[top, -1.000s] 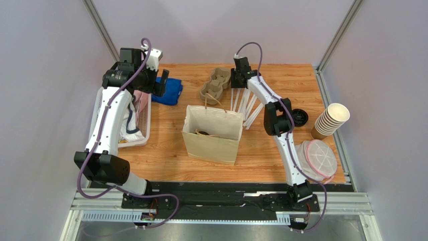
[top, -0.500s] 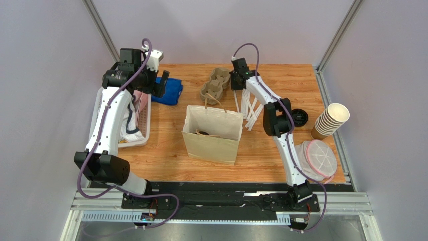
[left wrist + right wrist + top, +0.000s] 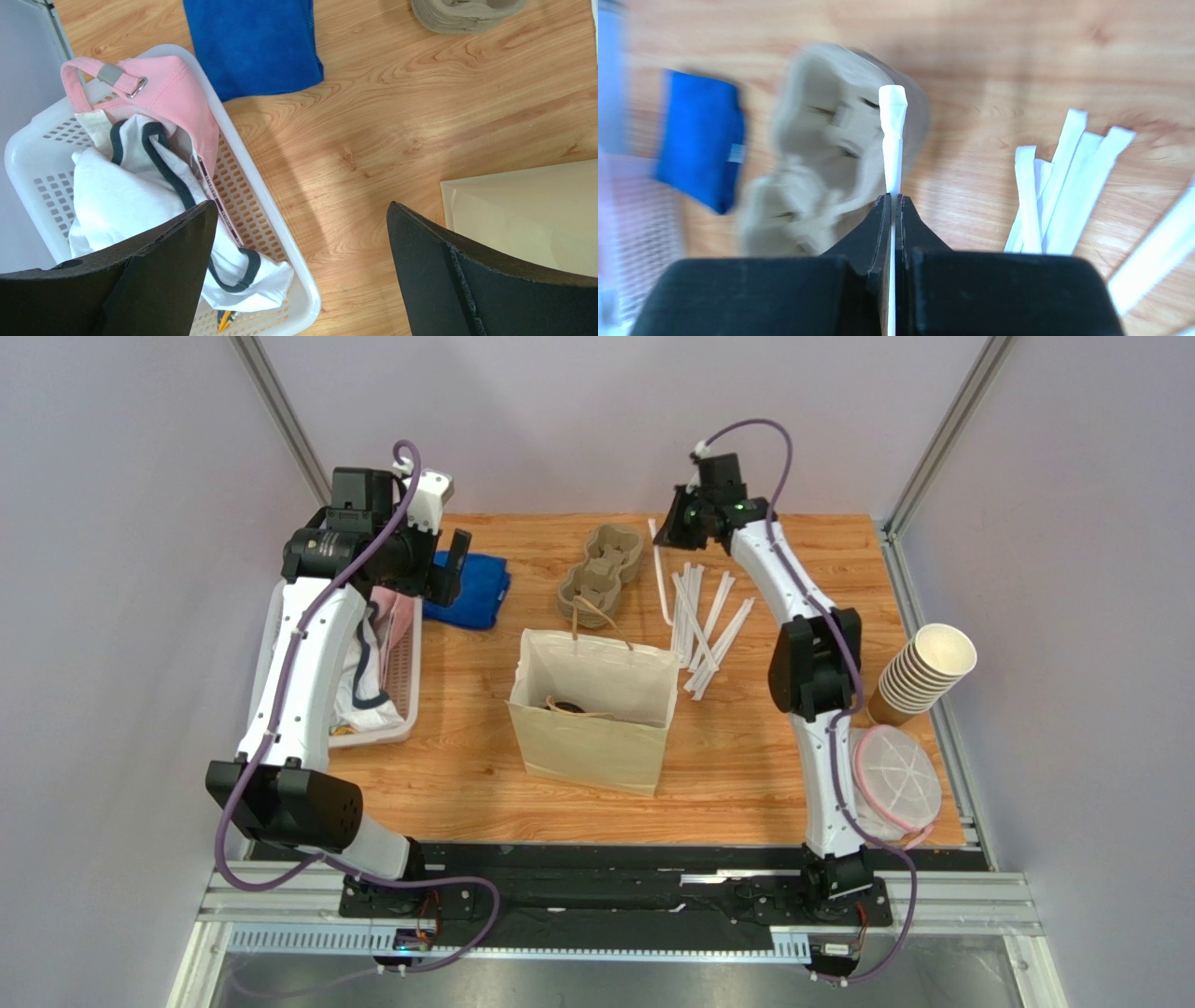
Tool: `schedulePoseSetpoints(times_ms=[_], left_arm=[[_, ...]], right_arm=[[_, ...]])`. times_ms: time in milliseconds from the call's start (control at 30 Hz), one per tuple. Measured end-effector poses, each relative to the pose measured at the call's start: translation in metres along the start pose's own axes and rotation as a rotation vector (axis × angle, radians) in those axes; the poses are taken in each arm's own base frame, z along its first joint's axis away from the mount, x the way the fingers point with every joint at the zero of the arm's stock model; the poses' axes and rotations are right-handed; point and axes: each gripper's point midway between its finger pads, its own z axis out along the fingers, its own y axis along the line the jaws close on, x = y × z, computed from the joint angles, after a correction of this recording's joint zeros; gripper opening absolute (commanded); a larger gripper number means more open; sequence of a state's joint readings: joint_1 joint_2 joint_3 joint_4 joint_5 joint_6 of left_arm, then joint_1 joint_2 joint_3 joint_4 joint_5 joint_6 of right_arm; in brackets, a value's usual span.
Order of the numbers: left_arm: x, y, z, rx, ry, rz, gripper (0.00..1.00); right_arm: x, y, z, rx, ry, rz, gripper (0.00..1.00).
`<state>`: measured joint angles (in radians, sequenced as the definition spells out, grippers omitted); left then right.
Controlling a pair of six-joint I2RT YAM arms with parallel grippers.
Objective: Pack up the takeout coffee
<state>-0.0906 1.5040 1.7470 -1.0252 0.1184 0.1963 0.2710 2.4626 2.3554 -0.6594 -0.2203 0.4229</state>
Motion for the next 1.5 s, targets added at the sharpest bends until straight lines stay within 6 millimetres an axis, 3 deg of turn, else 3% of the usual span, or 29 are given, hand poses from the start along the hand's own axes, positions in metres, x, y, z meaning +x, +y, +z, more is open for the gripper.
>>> schedulePoseSetpoints(times_ms=[133,267,333,467,600,767,867,900,933,1000,1100,1300,1500], left_arm=[[-0.007,0.0,-0.004,0.0,-0.018,-0.006,0.99],[-0.023,0.0,-0.013,0.002,-0.074,-0.012,0.99],[-0.03,-0.002,-0.014,0.011,-0.099,-0.023,0.99],[-0.03,-0.007,-0.012,0.038,-0.122,-0.057,0.99],[-0.029,-0.017,-0.012,0.1,-0.136,-0.11,0.99],[-0.035,-0.032,-0.016,0.19,-0.164,-0.152,0.99],[-0.032,-0.041,-0.022,0.229,-0.183,-0.165,0.99],[-0.031,-0.043,-0.024,0.238,-0.19,-0.167,0.99],[-0.03,-0.046,-0.026,0.248,-0.198,-0.168,0.99],[-0.025,-0.052,-0.031,0.268,-0.208,-0.169,0.99],[-0.018,-0.06,-0.038,0.3,-0.22,-0.171,0.99],[-0.01,-0.072,-0.045,0.355,-0.25,-0.181,0.99],[-0.018,-0.077,-0.047,0.386,-0.29,-0.192,0.99]], right_arm=[[-0.064,0.022,-0.07,-0.093,-0.147,0.027,0.0],[-0.127,0.048,-0.166,-0.214,-0.333,-0.014,0.0],[-0.142,0.064,-0.212,-0.27,-0.405,-0.051,0.0],[-0.142,0.117,-0.296,-0.423,-0.505,-0.158,0.0],[-0.123,0.172,-0.374,-0.577,-0.595,-0.309,0.0],[-0.087,0.223,-0.44,-0.702,-0.667,-0.489,0.0],[-0.057,0.249,-0.458,-0.763,-0.671,-0.591,0.0],[-0.051,0.249,-0.459,-0.757,-0.676,-0.621,0.0],[-0.029,0.265,-0.462,-0.805,-0.65,-0.663,0.0],[0.0,0.276,-0.462,-0.842,-0.618,-0.73,0.0],[0.029,0.286,-0.46,-0.878,-0.581,-0.8,0.0],[0.065,0.295,-0.449,-0.897,-0.543,-0.899,0.0],[0.093,0.301,-0.431,-0.917,-0.506,-0.956,0.0]])
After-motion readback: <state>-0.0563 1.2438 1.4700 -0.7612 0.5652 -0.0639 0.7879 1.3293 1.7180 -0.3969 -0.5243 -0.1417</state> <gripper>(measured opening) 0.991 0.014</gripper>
